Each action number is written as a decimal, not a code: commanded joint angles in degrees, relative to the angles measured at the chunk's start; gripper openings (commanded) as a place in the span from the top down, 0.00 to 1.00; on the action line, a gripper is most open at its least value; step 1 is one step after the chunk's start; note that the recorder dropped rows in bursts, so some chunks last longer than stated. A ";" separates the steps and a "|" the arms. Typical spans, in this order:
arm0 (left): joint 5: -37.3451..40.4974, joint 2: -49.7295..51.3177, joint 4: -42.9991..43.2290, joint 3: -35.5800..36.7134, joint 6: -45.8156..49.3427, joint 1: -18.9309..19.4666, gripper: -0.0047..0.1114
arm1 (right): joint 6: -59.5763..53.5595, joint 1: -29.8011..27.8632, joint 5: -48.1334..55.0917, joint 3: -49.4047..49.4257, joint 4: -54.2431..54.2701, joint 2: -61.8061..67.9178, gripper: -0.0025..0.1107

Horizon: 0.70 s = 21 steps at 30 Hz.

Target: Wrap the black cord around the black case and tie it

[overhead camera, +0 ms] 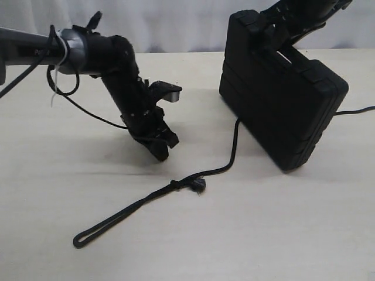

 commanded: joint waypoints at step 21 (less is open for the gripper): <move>-1.77 7.53 29.92 0.99 -13.44 -14.22 0.81 | -0.05 -0.01 -0.13 0.20 1.05 -0.50 0.94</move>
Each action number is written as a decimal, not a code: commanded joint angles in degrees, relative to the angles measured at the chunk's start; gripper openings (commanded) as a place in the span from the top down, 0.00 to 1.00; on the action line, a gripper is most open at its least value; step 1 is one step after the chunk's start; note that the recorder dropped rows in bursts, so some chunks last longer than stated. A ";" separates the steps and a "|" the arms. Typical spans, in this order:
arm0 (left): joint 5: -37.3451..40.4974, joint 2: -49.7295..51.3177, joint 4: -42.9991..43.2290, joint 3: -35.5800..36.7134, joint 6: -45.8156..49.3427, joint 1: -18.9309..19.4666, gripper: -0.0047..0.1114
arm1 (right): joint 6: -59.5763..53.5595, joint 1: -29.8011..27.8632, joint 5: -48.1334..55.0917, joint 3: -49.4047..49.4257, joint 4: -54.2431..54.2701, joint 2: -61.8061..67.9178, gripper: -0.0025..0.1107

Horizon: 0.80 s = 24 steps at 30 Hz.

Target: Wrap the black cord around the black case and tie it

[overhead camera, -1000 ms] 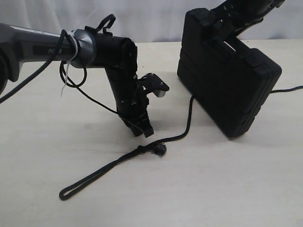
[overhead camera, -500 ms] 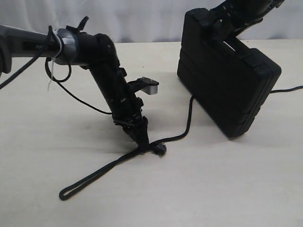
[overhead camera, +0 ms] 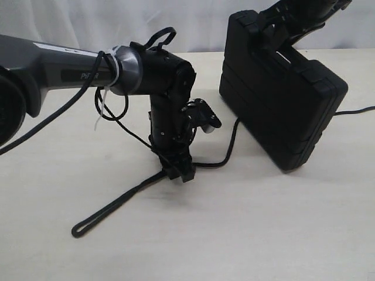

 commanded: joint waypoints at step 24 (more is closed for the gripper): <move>-24.99 6.40 -57.43 2.22 0.74 14.66 0.96 | -0.08 -0.01 -0.13 0.20 0.82 -0.50 0.94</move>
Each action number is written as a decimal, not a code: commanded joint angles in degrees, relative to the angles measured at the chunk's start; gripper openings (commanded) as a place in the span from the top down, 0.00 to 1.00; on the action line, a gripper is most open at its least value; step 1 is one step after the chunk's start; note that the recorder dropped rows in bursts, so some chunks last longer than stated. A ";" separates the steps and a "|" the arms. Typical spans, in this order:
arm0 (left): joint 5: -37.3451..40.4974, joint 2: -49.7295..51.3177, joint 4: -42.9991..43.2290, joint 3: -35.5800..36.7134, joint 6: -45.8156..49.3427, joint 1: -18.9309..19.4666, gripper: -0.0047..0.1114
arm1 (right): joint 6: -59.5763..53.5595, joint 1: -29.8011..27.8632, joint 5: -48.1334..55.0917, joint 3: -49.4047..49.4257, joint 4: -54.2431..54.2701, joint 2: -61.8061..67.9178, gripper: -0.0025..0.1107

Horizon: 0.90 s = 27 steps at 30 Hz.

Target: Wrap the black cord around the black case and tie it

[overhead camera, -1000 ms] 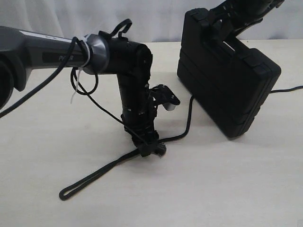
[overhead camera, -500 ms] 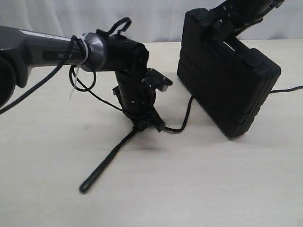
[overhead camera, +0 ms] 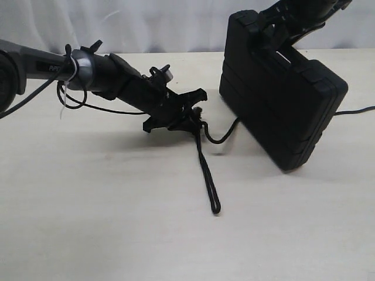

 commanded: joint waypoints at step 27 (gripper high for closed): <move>32.29 -7.10 69.00 -18.07 27.11 -3.27 0.42 | -0.52 -0.01 -0.13 2.48 1.08 -0.50 0.94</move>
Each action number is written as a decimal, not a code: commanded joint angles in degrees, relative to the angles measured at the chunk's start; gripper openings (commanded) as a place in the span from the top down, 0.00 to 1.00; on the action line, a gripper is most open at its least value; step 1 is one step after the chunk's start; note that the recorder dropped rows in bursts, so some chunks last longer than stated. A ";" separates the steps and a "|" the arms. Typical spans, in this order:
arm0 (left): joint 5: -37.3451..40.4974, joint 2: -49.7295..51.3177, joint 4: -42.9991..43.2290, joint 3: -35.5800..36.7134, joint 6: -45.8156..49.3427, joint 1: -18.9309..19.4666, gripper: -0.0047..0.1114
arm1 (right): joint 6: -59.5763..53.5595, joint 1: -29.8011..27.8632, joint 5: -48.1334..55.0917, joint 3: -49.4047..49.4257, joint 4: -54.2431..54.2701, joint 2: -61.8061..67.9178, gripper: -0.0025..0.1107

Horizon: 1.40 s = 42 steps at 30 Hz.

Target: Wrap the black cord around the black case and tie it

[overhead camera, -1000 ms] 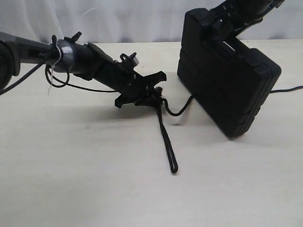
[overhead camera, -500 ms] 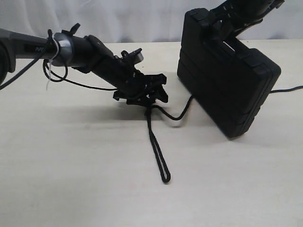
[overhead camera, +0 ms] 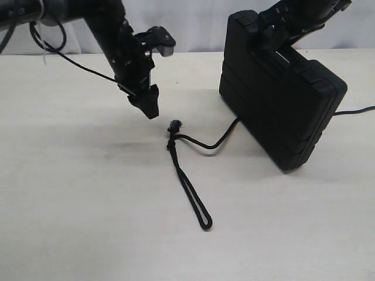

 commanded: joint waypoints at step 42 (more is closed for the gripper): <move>-2.89 4.96 7.14 7.70 58.66 -11.21 0.49 | -0.42 -0.01 1.18 0.66 0.48 0.20 0.94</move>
